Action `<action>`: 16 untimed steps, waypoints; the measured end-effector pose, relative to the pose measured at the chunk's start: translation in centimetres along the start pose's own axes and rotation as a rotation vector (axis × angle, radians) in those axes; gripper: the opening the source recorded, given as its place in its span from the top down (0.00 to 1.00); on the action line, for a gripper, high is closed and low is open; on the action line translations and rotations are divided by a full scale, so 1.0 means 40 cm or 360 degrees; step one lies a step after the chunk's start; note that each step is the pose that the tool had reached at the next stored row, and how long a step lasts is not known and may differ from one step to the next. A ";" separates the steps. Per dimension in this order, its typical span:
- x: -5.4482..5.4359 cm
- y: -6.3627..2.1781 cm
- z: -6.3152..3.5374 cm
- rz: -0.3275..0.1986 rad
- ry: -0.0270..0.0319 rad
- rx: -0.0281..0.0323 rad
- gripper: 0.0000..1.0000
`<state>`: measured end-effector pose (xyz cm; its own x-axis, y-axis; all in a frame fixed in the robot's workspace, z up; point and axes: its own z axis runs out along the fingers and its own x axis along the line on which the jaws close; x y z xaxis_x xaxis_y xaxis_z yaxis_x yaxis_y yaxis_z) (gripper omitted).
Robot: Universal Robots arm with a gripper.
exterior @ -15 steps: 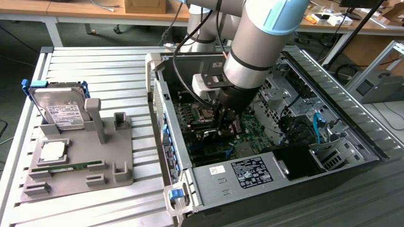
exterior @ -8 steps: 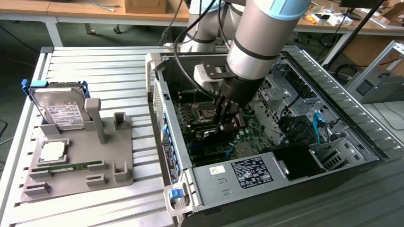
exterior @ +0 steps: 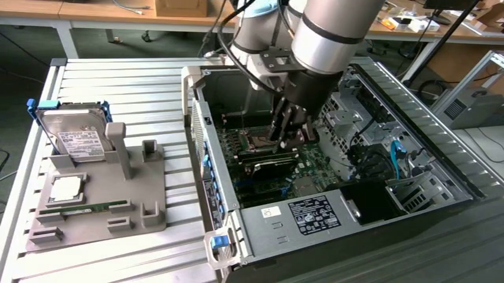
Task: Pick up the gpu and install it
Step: 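Insert the gpu into the slot, then press down on the gpu until it lock into place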
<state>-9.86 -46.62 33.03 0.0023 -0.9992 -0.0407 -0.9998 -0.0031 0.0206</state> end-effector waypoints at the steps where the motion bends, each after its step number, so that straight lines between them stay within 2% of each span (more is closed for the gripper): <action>1: -0.001 0.000 -0.019 0.0000 0.00000 0.00001 0.66; 5: -0.002 0.001 -0.061 0.0000 0.00000 0.00000 0.66; 9: -0.004 0.002 -0.094 0.0000 0.00001 0.00000 0.66; 16: -0.004 0.002 -0.096 0.0000 -0.00001 0.00001 0.66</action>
<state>-9.86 -46.62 36.86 0.0022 -0.9992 -0.0408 -0.9998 -0.0031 0.0205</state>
